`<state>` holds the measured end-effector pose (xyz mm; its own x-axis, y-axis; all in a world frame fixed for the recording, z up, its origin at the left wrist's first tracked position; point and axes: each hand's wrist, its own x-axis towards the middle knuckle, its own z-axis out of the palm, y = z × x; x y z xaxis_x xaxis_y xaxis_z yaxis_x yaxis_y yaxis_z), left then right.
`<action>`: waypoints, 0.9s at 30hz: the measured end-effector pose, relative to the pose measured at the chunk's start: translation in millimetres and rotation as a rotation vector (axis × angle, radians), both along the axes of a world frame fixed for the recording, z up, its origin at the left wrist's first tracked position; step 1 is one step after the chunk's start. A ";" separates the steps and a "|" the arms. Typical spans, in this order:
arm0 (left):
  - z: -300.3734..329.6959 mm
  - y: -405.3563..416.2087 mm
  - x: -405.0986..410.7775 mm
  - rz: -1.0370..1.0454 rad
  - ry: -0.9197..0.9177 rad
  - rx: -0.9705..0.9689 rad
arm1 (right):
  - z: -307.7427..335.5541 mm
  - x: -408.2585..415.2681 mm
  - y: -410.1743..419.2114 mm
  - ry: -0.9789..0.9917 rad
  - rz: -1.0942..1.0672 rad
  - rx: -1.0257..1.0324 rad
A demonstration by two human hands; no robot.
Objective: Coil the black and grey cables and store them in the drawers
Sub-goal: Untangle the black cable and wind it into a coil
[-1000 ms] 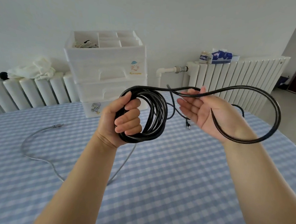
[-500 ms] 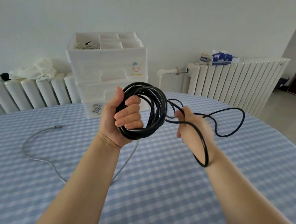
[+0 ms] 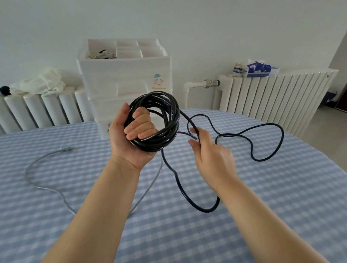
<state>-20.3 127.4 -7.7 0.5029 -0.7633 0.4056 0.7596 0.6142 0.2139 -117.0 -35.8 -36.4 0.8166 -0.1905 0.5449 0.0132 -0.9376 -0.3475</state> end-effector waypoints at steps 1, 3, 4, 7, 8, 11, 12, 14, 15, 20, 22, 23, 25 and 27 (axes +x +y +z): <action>1.3 0.5 -1.3 -0.004 -0.008 0.009 | -0.7 1.1 -1.2 0.033 -0.024 0.011; 5.2 1.6 -4.6 -0.015 -0.036 0.025 | -3.7 2.0 -3.6 0.134 -0.050 0.044; 7.9 2.0 -6.0 -0.016 -0.056 0.035 | -5.5 1.3 -3.6 0.170 -0.045 0.046; 14.5 3.6 -8.0 -0.010 -0.091 0.059 | -8.3 0.5 -1.3 0.110 -0.013 0.118; 14.9 4.4 -7.6 -0.007 -0.085 0.062 | -8.3 1.4 -0.9 0.051 -0.008 0.151; 10.4 6.7 -2.0 0.031 -0.057 0.078 | -3.1 -0.3 4.4 -0.095 0.021 0.272; 8.4 7.3 -0.4 0.050 -0.053 0.083 | -1.0 -2.4 7.1 -0.112 0.033 0.281; 6.9 7.9 0.3 0.103 -0.037 0.097 | 0.6 -6.2 13.0 -0.088 0.049 0.238; 8.1 8.2 -0.9 0.148 -0.022 0.113 | 0.7 -6.8 16.3 -0.044 0.059 0.202; 19.8 7.6 -11.5 0.541 0.047 0.321 | -0.6 -7.0 38.6 0.184 0.141 0.109; 21.8 5.8 -14.2 0.661 0.055 0.371 | 2.2 -10.0 49.9 0.231 0.212 0.206; 22.7 5.2 -15.4 0.712 0.050 0.390 | 3.9 -11.0 55.6 0.255 0.252 0.261; 23.9 4.0 -17.3 0.825 0.021 0.442 | 6.5 -12.1 65.8 0.303 0.324 0.334; 24.8 2.1 -19.6 0.953 -0.016 0.502 | 8.5 -13.6 74.7 0.345 0.369 0.404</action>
